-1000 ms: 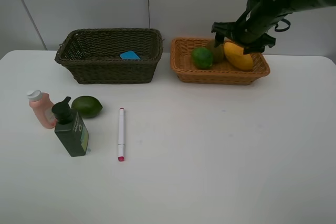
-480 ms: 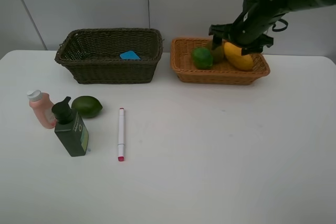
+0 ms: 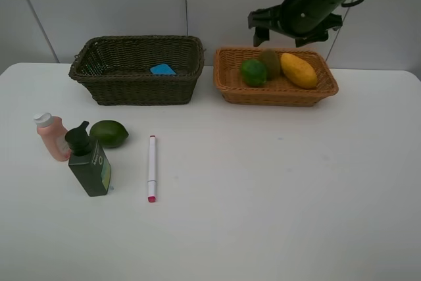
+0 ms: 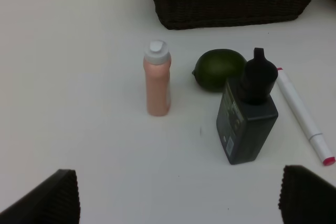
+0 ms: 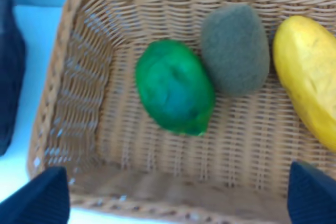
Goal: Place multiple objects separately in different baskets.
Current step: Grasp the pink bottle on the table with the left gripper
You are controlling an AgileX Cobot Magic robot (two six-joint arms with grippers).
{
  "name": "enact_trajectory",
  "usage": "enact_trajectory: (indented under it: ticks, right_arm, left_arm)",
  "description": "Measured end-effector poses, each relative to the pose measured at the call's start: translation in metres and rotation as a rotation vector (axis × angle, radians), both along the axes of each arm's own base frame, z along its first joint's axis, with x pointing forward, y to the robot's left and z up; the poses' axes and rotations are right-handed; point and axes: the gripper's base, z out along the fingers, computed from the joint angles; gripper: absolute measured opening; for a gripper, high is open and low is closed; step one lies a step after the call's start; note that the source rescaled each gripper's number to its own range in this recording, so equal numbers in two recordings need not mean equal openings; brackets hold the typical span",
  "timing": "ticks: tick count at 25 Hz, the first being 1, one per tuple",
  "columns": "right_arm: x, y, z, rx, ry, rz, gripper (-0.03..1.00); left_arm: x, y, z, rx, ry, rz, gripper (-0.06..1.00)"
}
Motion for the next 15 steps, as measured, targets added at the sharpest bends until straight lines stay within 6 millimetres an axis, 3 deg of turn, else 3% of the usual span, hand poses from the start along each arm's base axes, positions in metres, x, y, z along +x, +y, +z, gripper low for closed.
enact_trajectory:
  ticks: [5,11,15]
  right_arm:
    - [-0.037,-0.011,0.019,-0.01,0.001,0.066,1.0]
    - [-0.1,-0.032,0.049,-0.022,-0.046,0.159,1.0]
    - [-0.144,-0.048,0.058,-0.038,-0.071,0.187,1.0]
  left_arm:
    - [0.0,0.0,0.0,0.0,0.0,0.0,1.0]
    - [0.0,0.0,0.0,0.0,0.0,0.0,1.0]
    - [0.0,0.0,0.0,0.0,0.0,0.0,1.0]
